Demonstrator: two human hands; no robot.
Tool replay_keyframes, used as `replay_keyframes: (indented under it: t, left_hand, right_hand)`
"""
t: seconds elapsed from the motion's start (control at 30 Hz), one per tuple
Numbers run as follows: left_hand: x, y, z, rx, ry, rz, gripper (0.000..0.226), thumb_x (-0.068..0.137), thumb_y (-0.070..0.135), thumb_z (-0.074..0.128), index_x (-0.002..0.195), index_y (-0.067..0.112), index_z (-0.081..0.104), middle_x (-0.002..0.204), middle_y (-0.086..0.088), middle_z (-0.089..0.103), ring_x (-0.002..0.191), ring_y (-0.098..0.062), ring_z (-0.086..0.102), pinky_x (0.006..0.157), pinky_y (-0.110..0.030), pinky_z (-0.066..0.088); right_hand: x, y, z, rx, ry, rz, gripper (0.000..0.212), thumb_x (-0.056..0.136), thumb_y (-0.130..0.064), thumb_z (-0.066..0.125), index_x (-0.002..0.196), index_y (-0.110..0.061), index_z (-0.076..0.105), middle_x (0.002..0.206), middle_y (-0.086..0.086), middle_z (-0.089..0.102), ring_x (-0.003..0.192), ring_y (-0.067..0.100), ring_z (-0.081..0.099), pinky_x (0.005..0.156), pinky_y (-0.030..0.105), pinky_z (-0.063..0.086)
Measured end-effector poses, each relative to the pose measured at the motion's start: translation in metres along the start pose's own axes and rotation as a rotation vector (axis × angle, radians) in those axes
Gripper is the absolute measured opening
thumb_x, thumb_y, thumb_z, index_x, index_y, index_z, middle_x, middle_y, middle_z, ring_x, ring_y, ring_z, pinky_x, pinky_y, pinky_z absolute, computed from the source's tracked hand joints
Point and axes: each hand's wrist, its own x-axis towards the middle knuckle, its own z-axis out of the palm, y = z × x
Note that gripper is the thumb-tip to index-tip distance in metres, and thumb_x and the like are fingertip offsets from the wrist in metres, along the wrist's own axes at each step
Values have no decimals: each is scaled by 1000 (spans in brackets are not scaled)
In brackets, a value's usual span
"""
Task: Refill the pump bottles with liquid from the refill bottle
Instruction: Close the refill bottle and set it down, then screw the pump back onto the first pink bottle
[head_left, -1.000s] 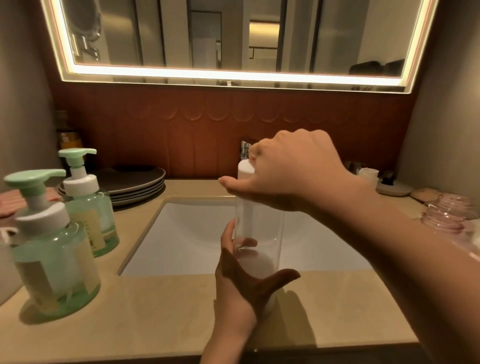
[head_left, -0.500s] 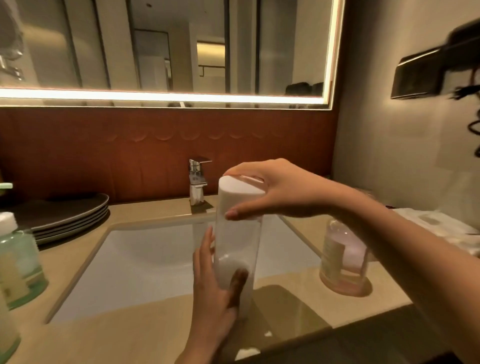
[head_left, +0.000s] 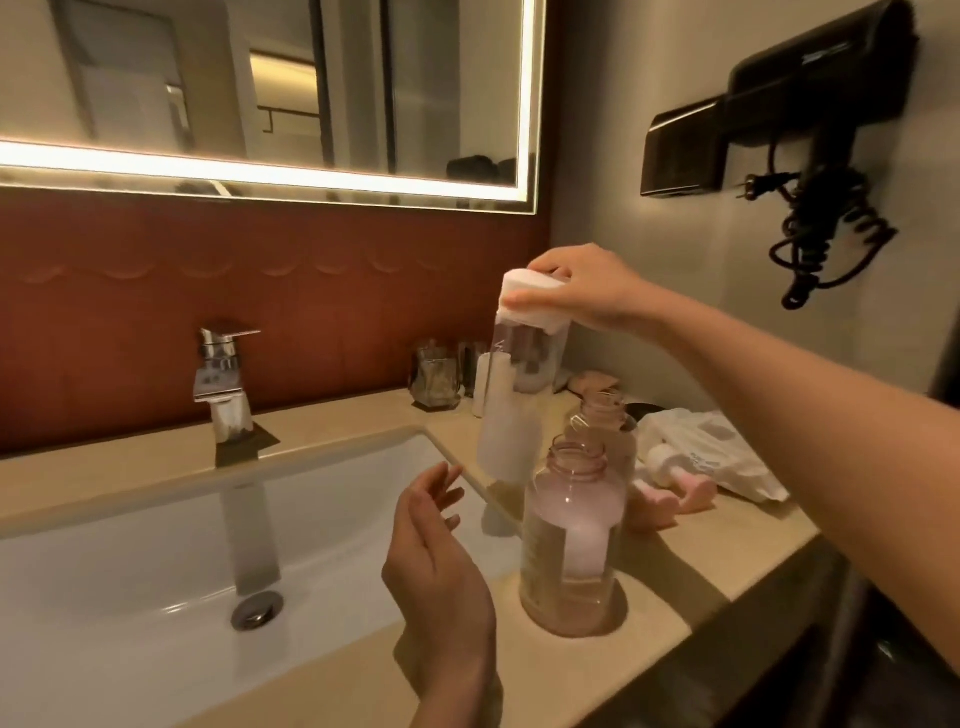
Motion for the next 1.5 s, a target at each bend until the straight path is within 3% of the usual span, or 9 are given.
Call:
replay_keyframes:
  t: [0.13,0.33,0.6,0.7,0.8,1.07,1.27,1.37,1.5]
  left_hand:
    - [2,-9,1,35,54,12,27,97,30,39,82,42,57,82,25,64,81,4,59,79,-31,52]
    - [-5,-10,-1,121,31,53,27,87,18,60,78,43,57,84,22,64,82,-1,60,70,-22,47]
    - [-6,-25,-8,354,-114,354,32,76,5,73,79,32,58,77,11,60,74,-2,57,60,-9,40]
    - [-2,-30,-9,397,-136,414,33,73,2,75,78,30,57,74,9,59,70,-2,54,57,-11,42]
    - [-1,-29,-10,358,-77,369,31,73,3,75,78,27,57,75,6,59,70,-2,54,57,-13,39]
    - [0,-31,-11,304,-69,317,24,74,4,75,79,21,58,73,5,58,70,-7,56,56,-16,37]
    - [-3,-24,-10,206,-158,455,19,78,26,66,93,21,55,75,8,54,71,-10,53,62,-16,44]
    - [-4,-25,-11,178,-304,542,42,71,47,57,108,27,47,88,15,52,83,-6,53,66,-8,44]
    - [-1,-30,-11,168,-400,523,64,66,55,60,121,39,34,103,17,49,92,-2,52,70,-16,45]
  right_hand:
    - [12,35,22,-41,-26,76,53,82,-47,65,122,-12,58,117,4,59,97,14,50,65,17,42]
    - [19,52,39,16,5,169,54,80,-47,68,122,-13,59,115,4,59,96,15,50,60,16,40]
    - [26,53,47,-8,-54,271,58,86,-49,59,129,-13,50,122,7,54,100,18,50,60,20,39]
    - [29,52,41,4,-147,317,69,90,-57,46,141,-10,37,142,11,42,122,27,45,93,35,43]
    - [19,50,25,133,-161,331,74,94,-59,34,149,-12,18,155,8,21,139,28,26,112,45,25]
    - [-82,89,11,160,247,246,42,94,-43,50,123,-14,55,114,0,60,103,17,57,87,31,47]
    - [-142,107,33,-158,-21,353,34,90,-41,57,118,-21,56,107,-1,65,89,14,60,77,30,51]
    - [-151,107,43,-270,-93,405,37,86,-52,57,107,-22,51,100,-2,64,85,16,60,69,32,51]
    - [-156,105,64,-258,-115,447,45,79,-54,64,101,-21,43,98,0,62,82,17,59,60,29,45]
